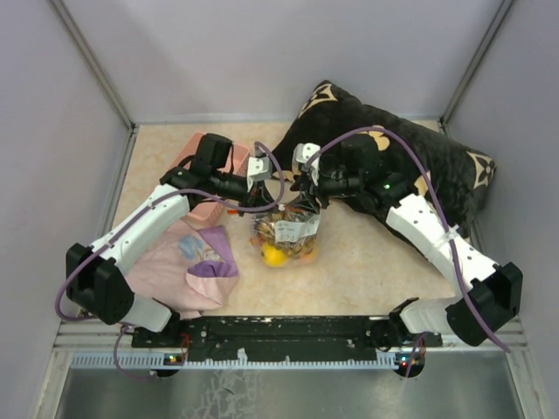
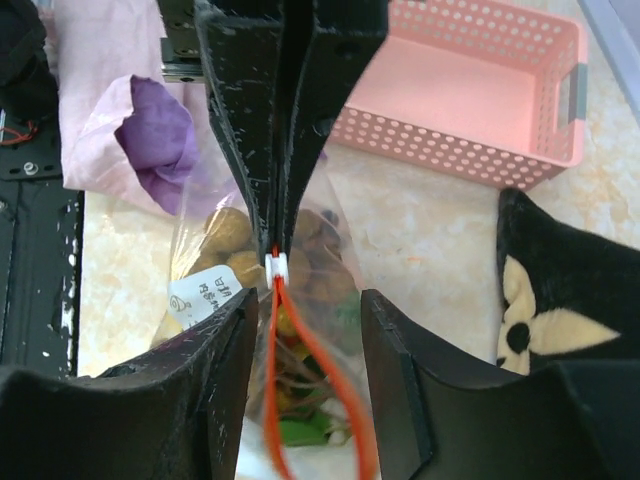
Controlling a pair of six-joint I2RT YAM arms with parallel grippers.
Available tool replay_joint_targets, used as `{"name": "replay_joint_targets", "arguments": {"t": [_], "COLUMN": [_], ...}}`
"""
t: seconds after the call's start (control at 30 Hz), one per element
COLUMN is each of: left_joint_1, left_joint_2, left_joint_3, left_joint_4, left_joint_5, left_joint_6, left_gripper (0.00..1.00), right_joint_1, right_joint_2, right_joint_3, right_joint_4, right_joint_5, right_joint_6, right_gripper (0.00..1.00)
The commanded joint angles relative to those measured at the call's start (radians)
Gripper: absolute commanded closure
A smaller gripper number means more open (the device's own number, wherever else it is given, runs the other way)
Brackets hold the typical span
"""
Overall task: Place the food in the zip-top bag and seal the zipper
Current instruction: Pick up the zipper food storage bag at the center of the board, then zip the zipper food storage bag at the center of the board.
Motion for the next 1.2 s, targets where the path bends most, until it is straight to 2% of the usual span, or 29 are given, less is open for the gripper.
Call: {"name": "replay_joint_targets", "arguments": {"t": [0.0,0.13,0.33,0.53,0.7,1.07,1.17], "left_joint_1": [-0.014,-0.022,-0.034,-0.040,-0.043,-0.046,-0.047], "left_joint_2": [-0.028,-0.024,-0.018,-0.024,-0.024,-0.027,-0.026], "left_joint_3": [0.005,0.010,0.018,0.015,0.013,0.011,0.011], "left_joint_4": [-0.011,-0.011,-0.008,0.001,0.004,0.011,0.008], "left_joint_5": [-0.001,-0.011,-0.037,-0.043,-0.043,-0.034,-0.025], "left_joint_6": [0.021,0.021,0.009,0.003,0.004,0.004,0.004], "left_gripper": [1.00,1.00,1.00,1.00,1.00,1.00,1.00], "right_joint_1": [0.011,0.016,0.046,0.064,0.066,0.068,0.067], "right_joint_2": [0.013,0.034,0.058,0.075,0.095,0.126,0.130], "right_joint_3": [0.019,0.015,0.020,0.010,-0.004,-0.003,-0.006], "right_joint_4": [0.033,0.008,-0.018,-0.018,-0.002,0.001,0.014], "right_joint_5": [-0.107,-0.129,-0.131,-0.072,-0.023,-0.065,-0.094], "right_joint_6": [-0.165,-0.226,-0.205,-0.169,-0.173,-0.177,-0.171], "right_gripper": [0.53,0.50,0.50,0.55,0.61,0.75,0.88]}}
